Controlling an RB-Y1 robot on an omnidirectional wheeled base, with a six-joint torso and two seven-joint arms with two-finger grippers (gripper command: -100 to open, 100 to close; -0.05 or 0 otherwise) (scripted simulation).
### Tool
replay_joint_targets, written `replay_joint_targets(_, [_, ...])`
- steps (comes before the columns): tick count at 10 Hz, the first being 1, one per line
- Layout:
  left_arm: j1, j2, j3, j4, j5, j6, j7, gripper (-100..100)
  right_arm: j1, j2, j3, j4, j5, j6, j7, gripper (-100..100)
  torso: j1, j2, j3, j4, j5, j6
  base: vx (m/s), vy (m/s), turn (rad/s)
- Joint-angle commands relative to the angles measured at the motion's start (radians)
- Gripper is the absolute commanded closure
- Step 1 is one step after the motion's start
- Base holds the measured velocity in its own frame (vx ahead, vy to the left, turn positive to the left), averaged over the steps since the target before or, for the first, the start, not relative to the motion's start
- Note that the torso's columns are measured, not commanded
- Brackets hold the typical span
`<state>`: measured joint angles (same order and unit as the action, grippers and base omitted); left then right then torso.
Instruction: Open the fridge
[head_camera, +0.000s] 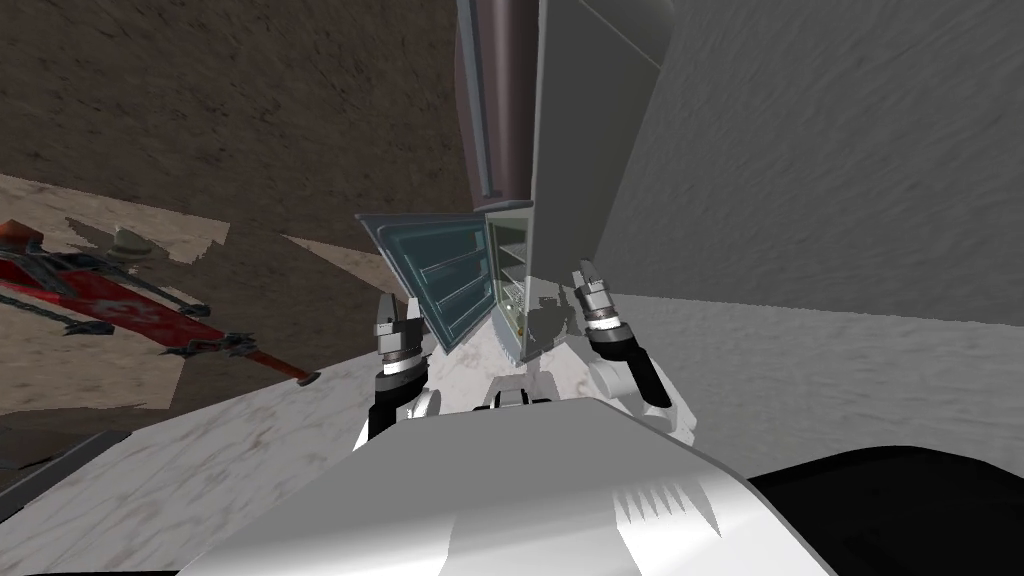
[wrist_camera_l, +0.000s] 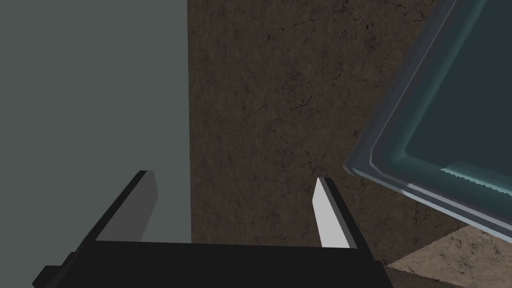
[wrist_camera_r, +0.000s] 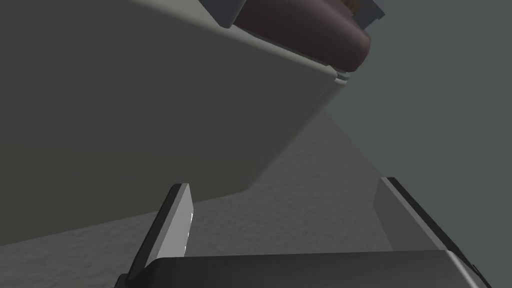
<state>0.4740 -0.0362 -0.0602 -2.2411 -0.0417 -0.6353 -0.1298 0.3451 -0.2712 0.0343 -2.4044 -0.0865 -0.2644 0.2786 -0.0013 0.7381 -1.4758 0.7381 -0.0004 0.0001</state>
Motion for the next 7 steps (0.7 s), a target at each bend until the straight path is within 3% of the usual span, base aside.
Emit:
replay_joint_targets(1, [0.000, 0.000, 0.000, 0.000, 0.000, 0.000, 0.000, 0, -0.031, -0.060, 0.000, -0.014, -0.002, 0.050, 0.058, -100, 0.003, -0.001, -0.001, 0.000, 0.001, 0.000, 0.057, 0.114, -0.043])
replay_joint_targets(3, [0.000, 0.000, 0.000, 0.000, 0.000, 0.000, 0.000, 0, -0.073, -0.129, 0.000, -0.023, -0.007, 0.111, 0.123, -100, 0.001, 0.000, 0.000, 0.000, 0.000, 0.000, 0.069, 0.145, -0.107])
replay_joint_targets(6, [0.000, 0.000, 0.000, 0.000, 0.000, 0.000, 0.000, 0, -0.095, -0.196, 0.000, -0.026, -0.009, 0.143, 0.178, -100, 0.000, 0.000, 0.000, 0.000, 0.000, 0.000, 0.060, 0.113, -0.051])
replay_joint_targets(7, [0.000, 0.000, 0.000, 0.000, 0.000, 0.000, 0.000, 0, -0.117, -0.235, -0.001, -0.029, -0.012, 0.176, 0.220, -100, -0.001, 0.001, 0.001, 0.000, 0.000, 0.000, 0.038, 0.120, -0.090])
